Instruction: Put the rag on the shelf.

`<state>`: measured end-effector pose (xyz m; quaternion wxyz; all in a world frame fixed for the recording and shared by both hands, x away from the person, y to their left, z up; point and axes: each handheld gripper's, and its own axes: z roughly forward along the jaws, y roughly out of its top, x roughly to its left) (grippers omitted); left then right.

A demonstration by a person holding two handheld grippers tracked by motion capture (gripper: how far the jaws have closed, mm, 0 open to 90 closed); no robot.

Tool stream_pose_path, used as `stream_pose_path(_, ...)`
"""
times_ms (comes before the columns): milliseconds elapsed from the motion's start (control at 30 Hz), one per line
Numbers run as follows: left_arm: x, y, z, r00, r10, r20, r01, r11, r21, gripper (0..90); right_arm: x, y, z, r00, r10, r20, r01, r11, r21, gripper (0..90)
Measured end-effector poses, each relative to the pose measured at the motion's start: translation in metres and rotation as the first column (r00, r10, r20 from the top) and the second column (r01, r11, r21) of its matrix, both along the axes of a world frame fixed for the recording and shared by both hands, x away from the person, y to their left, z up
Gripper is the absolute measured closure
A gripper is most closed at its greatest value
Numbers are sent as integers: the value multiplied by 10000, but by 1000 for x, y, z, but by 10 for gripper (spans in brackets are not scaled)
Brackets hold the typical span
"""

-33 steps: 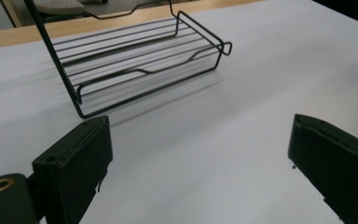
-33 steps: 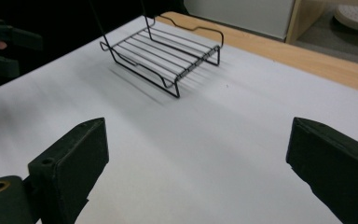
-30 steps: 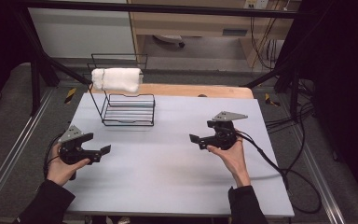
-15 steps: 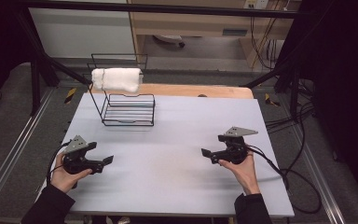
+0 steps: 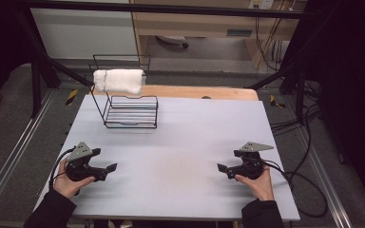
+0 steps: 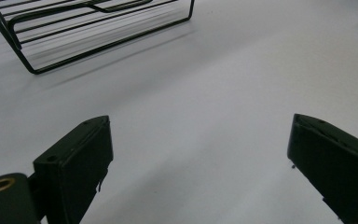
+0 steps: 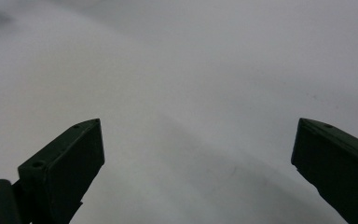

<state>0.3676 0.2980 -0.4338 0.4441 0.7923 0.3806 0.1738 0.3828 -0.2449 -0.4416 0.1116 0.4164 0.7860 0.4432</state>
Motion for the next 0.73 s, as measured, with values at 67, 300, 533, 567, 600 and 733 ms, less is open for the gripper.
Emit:
stream_pose_path(67, 0, 0, -1, 10000, -35, -36, 35, 10000, 4, 67, -3, -4, -3, 10000, -33, 25, 33, 10000, 0, 30)
stream_pose_path(300, -1, 0, -5, 9999, -108, -97, 108, 9999, 69, 66, -9, -11, -8, 9999, -52, -94, 51, 10000, -62, 26)
stream_pose_path(533, -2, 0, -4, 9999, -129, -86, 129, 9999, 34, 67, -10, -12, -7, 10000, -40, -65, 40, 10000, -11, 25)
stream_pose_path(567, -2, 0, -5, 9999, -142, -95, 142, 9999, 61, 66, -10, -13, -6, 10000, -27, -61, 27, 10000, -22, 25)
stream_pose_path(600, -2, 1, -5, 9999, -129, -93, 130, 9999, 71, 66, -11, -13, -6, 10000, -43, -65, 43, 10000, 9, 24)
stream_pose_path(733, -2, 0, -6, 9998, -124, -153, 124, 9999, 37, 66, -11, -14, -5, 10000, -80, -46, 80, 10000, 57, 24)
